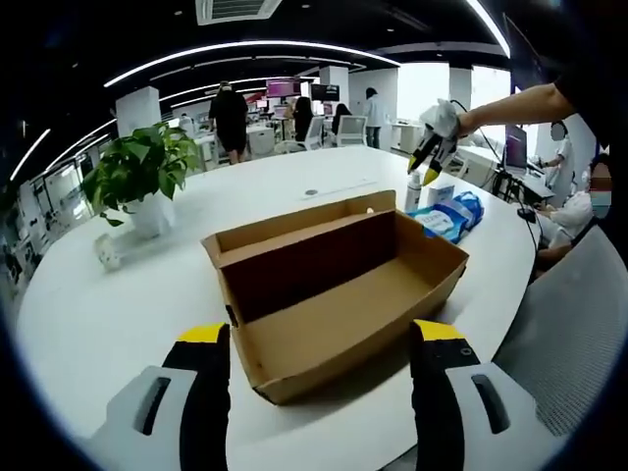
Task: Operate the shoe box by opening the lid, removing the specified soft item, and placing it in the target area until the item is outside and the box remains undamaged.
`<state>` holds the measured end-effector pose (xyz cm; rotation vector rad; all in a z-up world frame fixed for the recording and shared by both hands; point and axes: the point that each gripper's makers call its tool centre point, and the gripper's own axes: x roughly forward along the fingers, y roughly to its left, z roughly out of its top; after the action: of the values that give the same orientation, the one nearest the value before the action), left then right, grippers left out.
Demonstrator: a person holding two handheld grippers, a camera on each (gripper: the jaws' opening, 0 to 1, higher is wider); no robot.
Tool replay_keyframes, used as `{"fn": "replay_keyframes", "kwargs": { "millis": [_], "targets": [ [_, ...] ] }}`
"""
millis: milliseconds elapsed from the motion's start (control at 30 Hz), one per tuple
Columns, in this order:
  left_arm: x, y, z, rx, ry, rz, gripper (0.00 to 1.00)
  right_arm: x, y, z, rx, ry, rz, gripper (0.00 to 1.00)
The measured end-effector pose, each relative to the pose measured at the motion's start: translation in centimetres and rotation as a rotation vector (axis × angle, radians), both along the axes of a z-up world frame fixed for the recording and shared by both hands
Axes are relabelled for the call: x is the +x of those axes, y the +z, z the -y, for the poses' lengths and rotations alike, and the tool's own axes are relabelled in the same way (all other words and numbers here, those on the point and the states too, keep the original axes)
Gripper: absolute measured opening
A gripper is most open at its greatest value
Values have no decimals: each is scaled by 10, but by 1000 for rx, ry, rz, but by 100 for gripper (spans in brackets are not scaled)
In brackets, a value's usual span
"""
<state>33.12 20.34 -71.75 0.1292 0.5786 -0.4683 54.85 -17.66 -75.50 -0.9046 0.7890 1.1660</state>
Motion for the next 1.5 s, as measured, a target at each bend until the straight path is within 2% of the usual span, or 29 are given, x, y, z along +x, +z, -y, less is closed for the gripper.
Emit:
{"fn": "replay_keyframes", "kwargs": {
  "millis": [133,267,367,567,633,733,833,933,1033,1167,1300,1500],
  "targets": [
    [3,-1,-8,-6,32,-10,74,3,6,-3,37,-44,-4,36],
    [5,-6,-18,-12,87,-35,67,5,17,-10,92,-88,-7,39],
    [6,-11,-28,-24,159,-55,66,6,22,-14,129,-113,-20,41],
    [9,-19,-47,-102,302,-82,53,9,31,-24,191,-184,-38,42],
    [9,-21,-52,-96,312,-83,48,12,33,-28,211,-215,-45,42],
    [9,-25,-56,-95,330,-92,47,13,36,-36,241,-253,-56,42],
    [8,-30,-56,-101,340,-113,43,14,40,-47,280,-313,-73,42],
    [8,-34,-57,-106,350,-125,39,15,41,-55,297,-337,-76,41],
    [8,-39,-57,-105,361,-140,32,16,39,-64,302,-378,-83,38],
    [9,-46,-59,-112,387,-162,17,14,36,-76,308,-426,-102,34],
    [10,-49,-58,-135,409,-176,13,15,34,-92,328,-476,-135,31],
    [12,-51,-59,-124,424,-174,7,19,25,-112,354,-523,-184,29]
  ]
}}
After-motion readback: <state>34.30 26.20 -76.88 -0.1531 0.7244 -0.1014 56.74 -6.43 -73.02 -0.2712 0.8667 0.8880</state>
